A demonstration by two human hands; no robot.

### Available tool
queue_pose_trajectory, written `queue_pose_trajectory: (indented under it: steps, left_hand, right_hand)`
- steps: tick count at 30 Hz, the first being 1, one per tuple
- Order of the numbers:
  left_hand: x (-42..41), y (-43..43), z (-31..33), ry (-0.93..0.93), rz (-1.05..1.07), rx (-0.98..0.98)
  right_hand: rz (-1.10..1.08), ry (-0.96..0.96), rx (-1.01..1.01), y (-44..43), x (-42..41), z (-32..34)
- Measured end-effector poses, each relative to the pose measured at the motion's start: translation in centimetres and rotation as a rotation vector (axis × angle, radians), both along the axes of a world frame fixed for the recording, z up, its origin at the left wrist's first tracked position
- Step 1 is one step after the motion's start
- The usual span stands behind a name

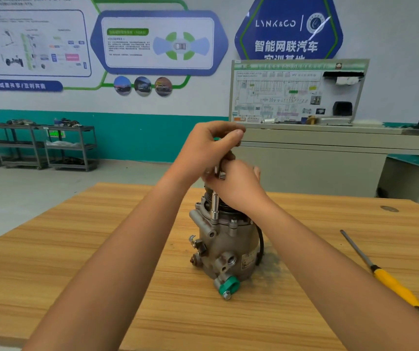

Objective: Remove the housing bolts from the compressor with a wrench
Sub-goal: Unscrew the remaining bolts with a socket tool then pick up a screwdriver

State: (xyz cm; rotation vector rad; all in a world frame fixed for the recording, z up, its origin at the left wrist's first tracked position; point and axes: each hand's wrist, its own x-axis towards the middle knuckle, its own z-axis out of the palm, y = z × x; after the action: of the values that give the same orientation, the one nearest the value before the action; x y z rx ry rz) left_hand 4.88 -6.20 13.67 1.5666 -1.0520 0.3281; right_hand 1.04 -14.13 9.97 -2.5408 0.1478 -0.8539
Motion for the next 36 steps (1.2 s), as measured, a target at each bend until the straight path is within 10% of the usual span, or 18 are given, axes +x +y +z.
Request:
queue_pose_trajectory:
  steps: [6,11,19,32,36]
  left_hand:
    - [1.3,-0.2,0.5,0.622,-0.073,-0.170]
    - [-0.3,-0.9,0.3,0.560,-0.033,-0.283]
    - [-0.7,-0.4,0.7,0.977,-0.189,-0.739]
    - [-0.2,0.2,-1.4,0.302,-0.150,-0.159]
    - [0.5,-0.3,-1.2,-0.228,0.440,0.162]
  right_hand:
    - [0.001,0.021,-0.024,-0.1,0.2,-0.9]
    - [0.021,-0.080,0.027,-0.8,-0.2,-0.7]
    - [0.013,-0.172,-0.042,-0.2,-0.1,-1.1]
    - [0.075,0.008,0.013,-0.1,-0.3,-0.6]
    - [0.062,-0.134,0.022,0.0,-0.1,-0.8]
